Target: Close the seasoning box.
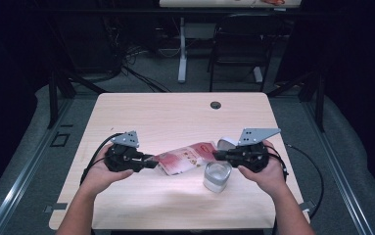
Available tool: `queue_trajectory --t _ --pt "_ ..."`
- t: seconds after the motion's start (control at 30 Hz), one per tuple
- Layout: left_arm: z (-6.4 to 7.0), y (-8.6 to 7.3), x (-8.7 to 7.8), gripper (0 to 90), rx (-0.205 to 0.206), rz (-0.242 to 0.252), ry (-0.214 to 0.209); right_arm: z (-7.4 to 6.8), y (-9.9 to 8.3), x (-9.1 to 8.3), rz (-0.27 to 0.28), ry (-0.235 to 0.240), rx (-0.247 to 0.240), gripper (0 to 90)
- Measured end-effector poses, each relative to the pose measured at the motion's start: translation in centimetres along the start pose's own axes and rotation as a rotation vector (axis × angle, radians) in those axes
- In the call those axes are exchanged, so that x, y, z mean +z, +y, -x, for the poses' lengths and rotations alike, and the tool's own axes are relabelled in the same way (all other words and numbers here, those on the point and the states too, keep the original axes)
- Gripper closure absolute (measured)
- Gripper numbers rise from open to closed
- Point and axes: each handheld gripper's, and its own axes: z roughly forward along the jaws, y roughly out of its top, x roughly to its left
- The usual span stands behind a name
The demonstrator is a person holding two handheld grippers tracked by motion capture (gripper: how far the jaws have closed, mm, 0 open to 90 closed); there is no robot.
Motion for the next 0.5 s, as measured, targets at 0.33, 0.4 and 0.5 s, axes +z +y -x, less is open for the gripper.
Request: queue_trajectory --t 0.33,0.4,0.5 --pt "0.0 -1.2 0.5 75.6 0.0 0.015 0.004 -0.5 1.3 0.2 -0.014 -0.012 -0.029 90.0" --pt "0.0 -1.4 0.5 75.6 0.004 0.015 0.008 -0.6 1.5 0.3 -0.019 -0.012 -0.035 90.0" --pt "-0.1 -1.5 0.5 75.5 0.001 0.016 0.009 -0.8 1.8 0.3 -0.025 -0.015 -0.041 90.0"
